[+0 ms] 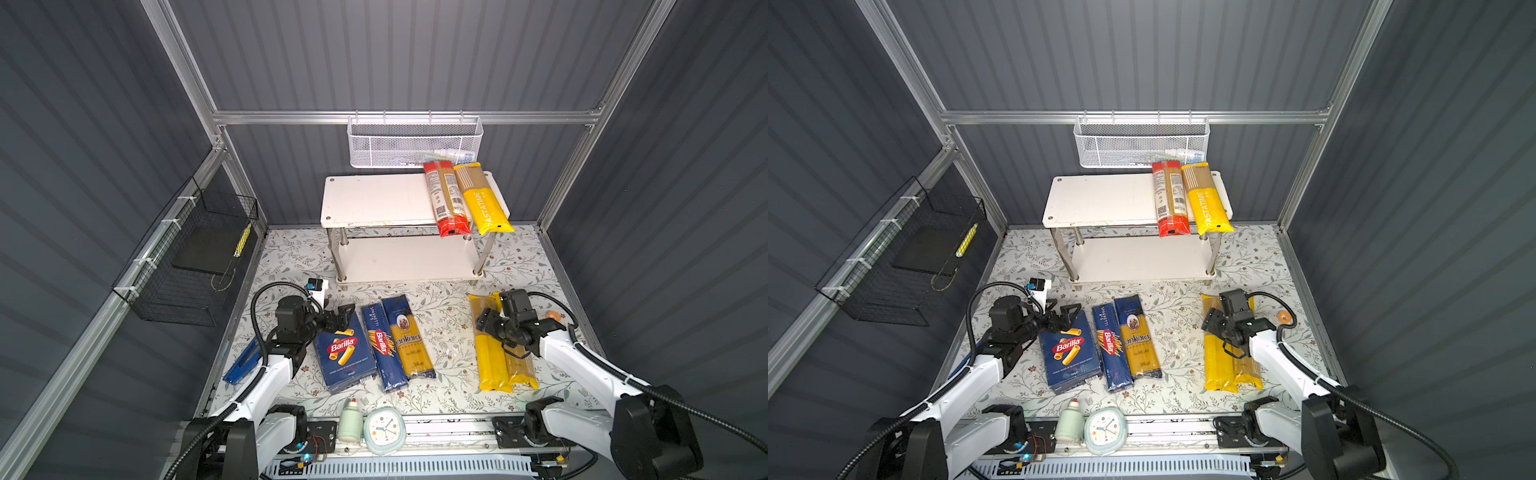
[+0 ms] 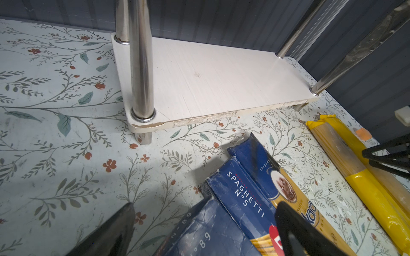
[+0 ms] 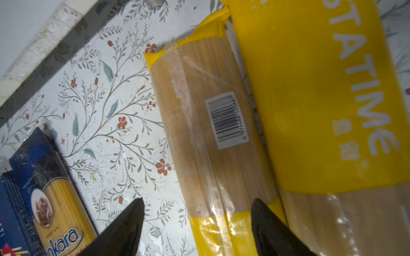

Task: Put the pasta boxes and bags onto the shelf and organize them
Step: 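Lower the right gripper onto the yellow spaghetti bag nearest the boxes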

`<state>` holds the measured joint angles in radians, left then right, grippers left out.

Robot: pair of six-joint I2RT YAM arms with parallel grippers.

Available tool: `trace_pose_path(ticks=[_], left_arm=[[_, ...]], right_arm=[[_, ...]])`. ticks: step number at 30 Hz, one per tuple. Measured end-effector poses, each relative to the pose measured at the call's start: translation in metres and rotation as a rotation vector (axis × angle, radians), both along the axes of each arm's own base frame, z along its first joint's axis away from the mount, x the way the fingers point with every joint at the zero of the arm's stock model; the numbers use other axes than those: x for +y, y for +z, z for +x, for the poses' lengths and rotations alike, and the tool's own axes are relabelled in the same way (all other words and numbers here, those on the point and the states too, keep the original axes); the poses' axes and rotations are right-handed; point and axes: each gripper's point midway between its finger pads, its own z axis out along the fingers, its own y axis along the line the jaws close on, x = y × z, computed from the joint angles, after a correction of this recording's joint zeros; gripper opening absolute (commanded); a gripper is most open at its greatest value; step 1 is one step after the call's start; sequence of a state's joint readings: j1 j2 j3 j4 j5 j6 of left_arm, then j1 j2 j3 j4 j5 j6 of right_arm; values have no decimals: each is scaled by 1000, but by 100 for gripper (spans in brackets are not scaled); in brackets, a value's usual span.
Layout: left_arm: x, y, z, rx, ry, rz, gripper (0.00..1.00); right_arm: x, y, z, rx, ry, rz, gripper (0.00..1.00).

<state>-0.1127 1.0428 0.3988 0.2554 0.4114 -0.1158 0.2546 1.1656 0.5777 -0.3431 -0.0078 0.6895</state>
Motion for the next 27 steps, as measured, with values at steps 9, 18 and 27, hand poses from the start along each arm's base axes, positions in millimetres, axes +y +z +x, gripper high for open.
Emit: trace_pose_path(ticks=[9,18,27], left_arm=[[0,0,0,0,0,0,99],[0,0,0,0,3,1,99],[1,0,0,0,3,2,99]], right_arm=[[9,-8,-1,15,24,44,73],[19,-13,-2,12,40,93,72],[60,-11,1,-5,114,147,71]])
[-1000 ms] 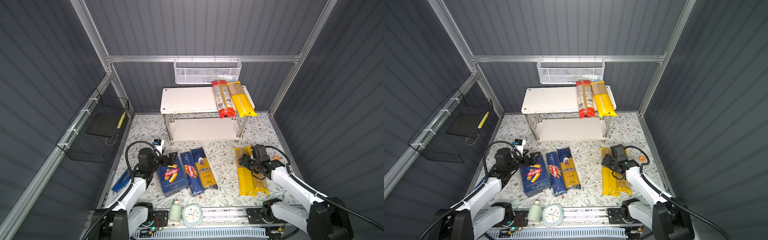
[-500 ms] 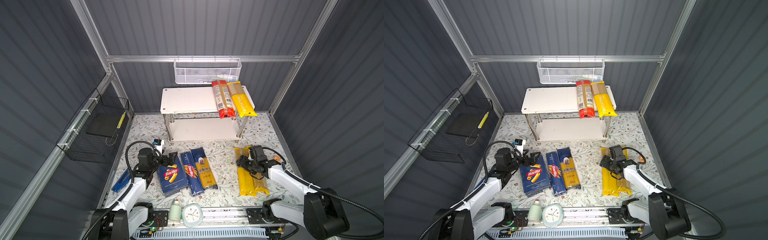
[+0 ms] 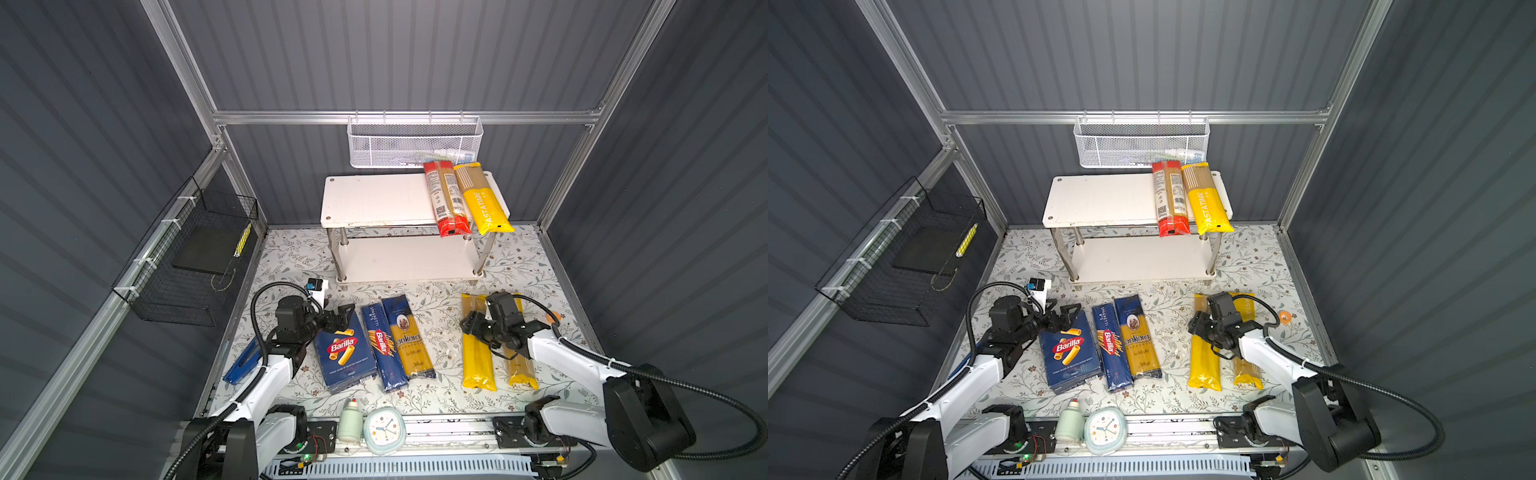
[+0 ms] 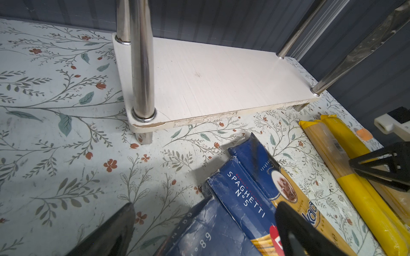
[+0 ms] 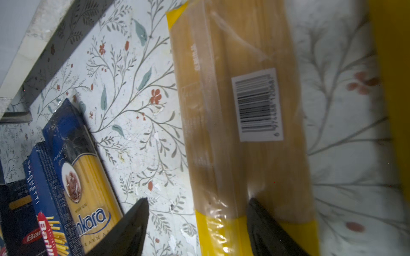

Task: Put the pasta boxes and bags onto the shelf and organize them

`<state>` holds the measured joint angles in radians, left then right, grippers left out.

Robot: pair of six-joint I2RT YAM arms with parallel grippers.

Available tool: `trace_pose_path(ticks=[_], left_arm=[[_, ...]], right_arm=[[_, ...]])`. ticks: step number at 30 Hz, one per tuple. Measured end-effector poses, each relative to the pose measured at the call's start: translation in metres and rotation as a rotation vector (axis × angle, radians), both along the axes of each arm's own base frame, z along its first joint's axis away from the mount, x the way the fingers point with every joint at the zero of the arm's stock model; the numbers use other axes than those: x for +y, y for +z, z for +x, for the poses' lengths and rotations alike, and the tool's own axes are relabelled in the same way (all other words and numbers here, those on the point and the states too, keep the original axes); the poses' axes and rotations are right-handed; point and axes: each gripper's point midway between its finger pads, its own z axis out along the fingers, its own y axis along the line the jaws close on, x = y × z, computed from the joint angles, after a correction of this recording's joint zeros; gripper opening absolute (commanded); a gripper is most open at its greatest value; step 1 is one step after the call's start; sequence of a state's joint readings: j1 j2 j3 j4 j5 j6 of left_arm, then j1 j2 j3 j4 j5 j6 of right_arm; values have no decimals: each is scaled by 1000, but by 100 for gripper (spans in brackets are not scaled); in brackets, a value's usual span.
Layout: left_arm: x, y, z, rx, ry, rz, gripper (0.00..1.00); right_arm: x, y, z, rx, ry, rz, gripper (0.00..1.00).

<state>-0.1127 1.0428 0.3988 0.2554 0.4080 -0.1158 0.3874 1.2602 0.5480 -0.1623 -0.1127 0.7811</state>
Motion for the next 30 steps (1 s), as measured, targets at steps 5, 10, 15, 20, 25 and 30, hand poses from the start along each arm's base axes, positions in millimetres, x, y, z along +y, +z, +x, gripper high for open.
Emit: trace_pose_path(ticks=[5,10,15,20,25,30], left_arm=[[0,0,0,0,0,0,99],[0,0,0,0,0,0,99],[0,0,0,0,0,0,99],[0,0,0,0,0,0,99],[0,0,0,0,0,0,99],[1,0,0,0,4,2,99]], right_arm=[[33,8,8,0,81,-2,73],[25,26,15,-52,63,-55,76],[4,32,22,-86,19,-104,78],[-14,11,28,-40,1,-165,79],[-11,-4,33,-17,45,-191,78],[1,-15,42,12,88,-189,78]])
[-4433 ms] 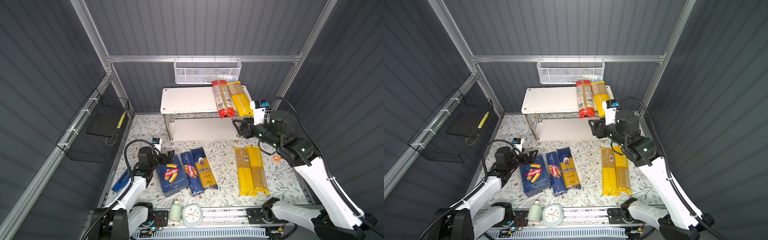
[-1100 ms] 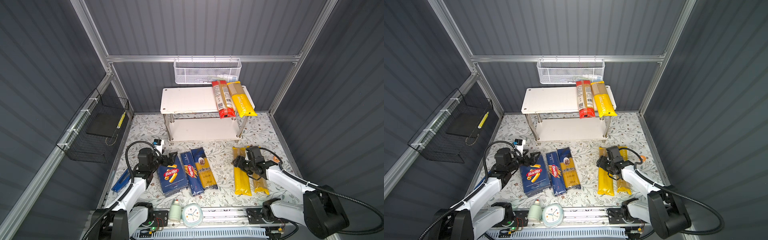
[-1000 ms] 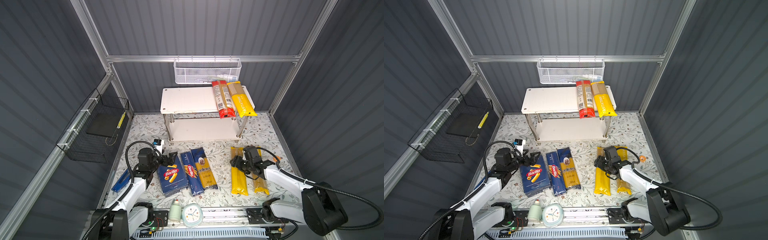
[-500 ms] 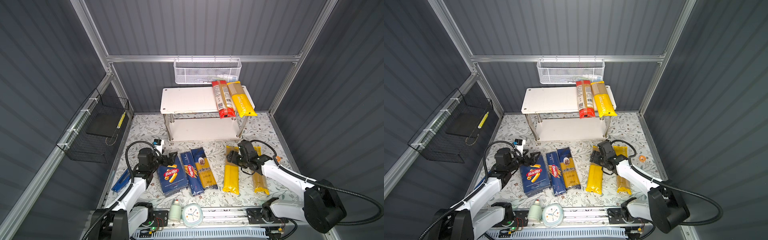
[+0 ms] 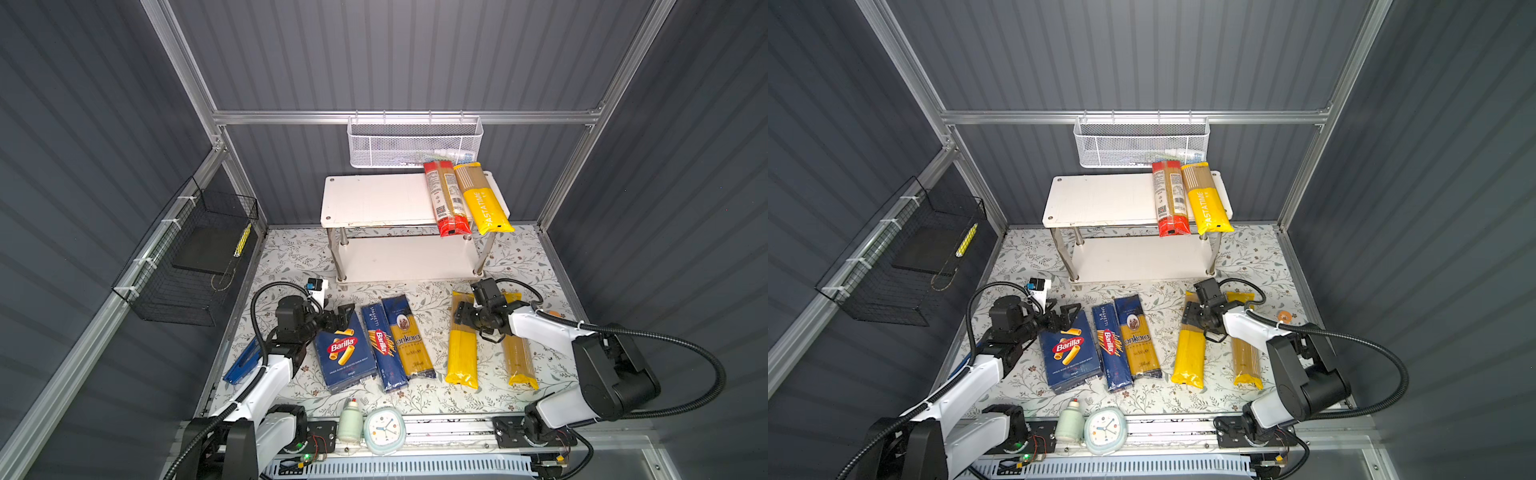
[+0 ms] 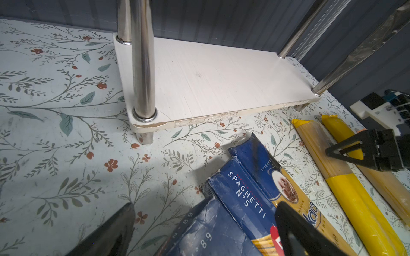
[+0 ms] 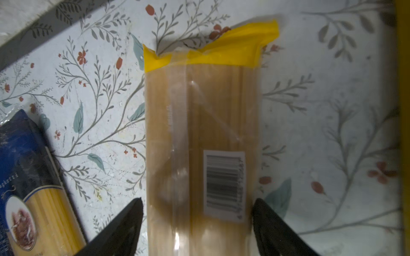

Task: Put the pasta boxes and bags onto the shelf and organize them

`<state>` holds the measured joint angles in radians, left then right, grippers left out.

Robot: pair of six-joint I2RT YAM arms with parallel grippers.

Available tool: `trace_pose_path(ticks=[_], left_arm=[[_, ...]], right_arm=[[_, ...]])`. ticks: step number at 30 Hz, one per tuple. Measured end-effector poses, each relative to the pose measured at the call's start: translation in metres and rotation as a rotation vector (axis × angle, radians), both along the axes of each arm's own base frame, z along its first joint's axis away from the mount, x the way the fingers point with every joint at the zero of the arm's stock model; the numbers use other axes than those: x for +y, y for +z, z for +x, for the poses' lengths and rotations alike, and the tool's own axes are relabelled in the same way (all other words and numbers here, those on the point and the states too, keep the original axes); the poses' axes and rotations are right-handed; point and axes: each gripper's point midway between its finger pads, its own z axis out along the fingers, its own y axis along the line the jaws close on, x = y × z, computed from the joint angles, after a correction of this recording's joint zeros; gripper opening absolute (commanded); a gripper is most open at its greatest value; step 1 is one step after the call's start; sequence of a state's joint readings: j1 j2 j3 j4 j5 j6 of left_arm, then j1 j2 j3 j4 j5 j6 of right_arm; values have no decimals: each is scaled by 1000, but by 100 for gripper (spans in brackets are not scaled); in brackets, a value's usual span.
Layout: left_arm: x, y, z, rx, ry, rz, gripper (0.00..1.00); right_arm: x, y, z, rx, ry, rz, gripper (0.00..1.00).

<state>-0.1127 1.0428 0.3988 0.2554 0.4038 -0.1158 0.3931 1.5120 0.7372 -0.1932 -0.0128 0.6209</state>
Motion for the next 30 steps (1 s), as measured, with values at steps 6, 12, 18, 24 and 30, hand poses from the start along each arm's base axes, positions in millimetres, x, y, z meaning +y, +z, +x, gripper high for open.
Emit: trace_pose_path(ticks=[6,12,18,24,30], left_arm=[[1,0,0,0,3,2,99],[1,0,0,0,3,2,99],[1,0,0,0,3,2,99],[1,0,0,0,3,2,99],[1,0,1,0,6,3,99]], right_arm=[[28,6,5,-17,83,3,81],[39,12,-10,-19,177,-36,91],[30,16,-40,-25,239,-93,99],[34,5,-64,-5,304,-148,99],[27,-9,-78,43,326,-265,99]])
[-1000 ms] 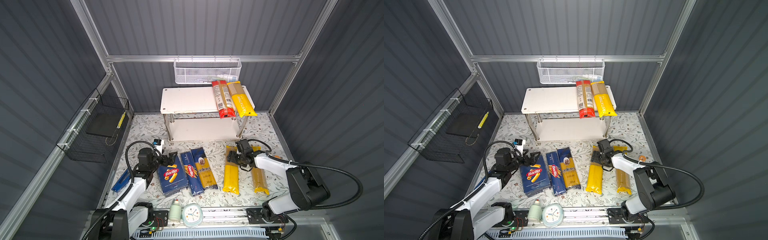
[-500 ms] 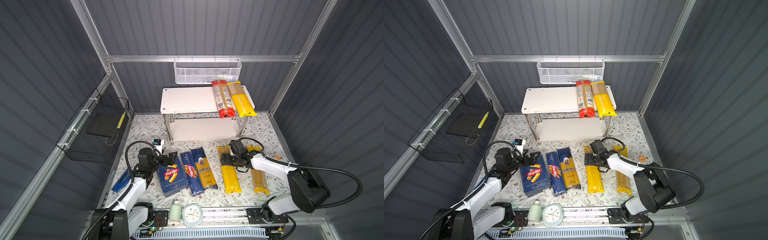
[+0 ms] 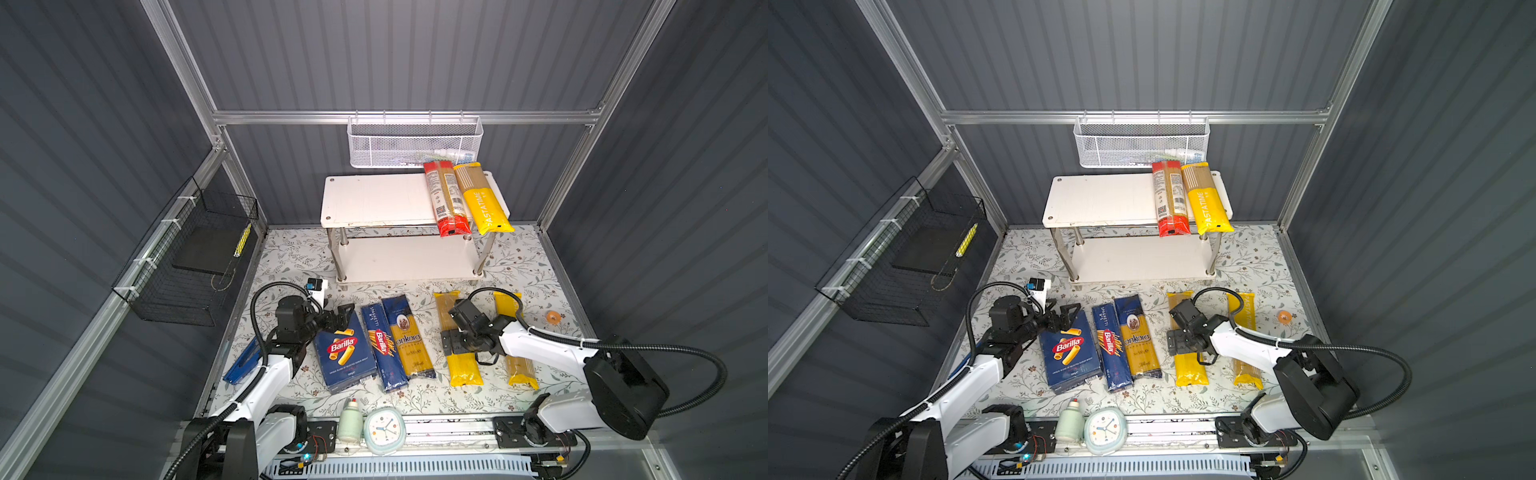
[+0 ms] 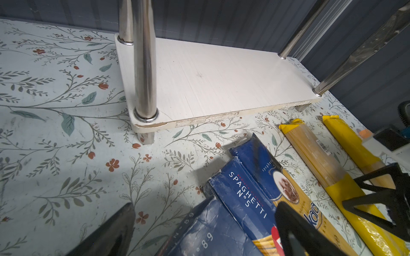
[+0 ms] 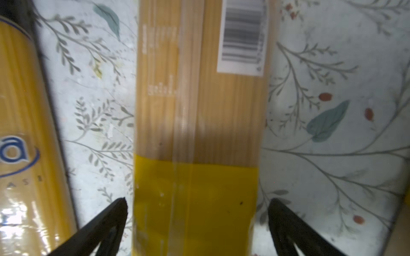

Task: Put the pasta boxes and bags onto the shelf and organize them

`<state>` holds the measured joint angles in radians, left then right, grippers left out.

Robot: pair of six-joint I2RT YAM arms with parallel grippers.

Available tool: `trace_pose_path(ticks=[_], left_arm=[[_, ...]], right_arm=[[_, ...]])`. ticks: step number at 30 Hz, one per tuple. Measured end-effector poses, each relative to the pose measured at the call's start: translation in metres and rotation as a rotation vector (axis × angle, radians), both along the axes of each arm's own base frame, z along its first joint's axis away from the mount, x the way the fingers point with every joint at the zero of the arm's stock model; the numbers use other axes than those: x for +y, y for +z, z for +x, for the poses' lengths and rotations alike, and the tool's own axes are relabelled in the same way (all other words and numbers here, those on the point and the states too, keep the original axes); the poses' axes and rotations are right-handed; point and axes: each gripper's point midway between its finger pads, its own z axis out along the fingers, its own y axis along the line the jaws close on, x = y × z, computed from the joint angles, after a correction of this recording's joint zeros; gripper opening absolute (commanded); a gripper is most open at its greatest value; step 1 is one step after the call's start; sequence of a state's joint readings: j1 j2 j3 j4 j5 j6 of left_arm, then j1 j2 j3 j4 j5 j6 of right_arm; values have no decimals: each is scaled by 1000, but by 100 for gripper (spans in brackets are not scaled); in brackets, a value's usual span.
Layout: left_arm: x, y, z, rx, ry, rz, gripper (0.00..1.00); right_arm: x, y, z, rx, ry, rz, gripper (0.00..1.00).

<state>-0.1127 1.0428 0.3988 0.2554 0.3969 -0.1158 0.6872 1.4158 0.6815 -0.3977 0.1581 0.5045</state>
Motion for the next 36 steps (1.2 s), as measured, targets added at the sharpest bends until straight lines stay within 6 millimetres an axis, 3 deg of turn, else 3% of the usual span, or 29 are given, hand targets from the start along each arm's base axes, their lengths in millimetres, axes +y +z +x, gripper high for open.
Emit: trace_pose_path(ticks=[13,21,36], left_arm=[[1,0,1,-1,7,3,99],[3,-1,2,-1,19,9,99],[5,0,2,-4,28,13,99]], right_arm=[[6,-7,2,-18,-21,2,99],[8,-11,6,-64,-54,-20,94],[13,-10,11,-142,-97,-20,66]])
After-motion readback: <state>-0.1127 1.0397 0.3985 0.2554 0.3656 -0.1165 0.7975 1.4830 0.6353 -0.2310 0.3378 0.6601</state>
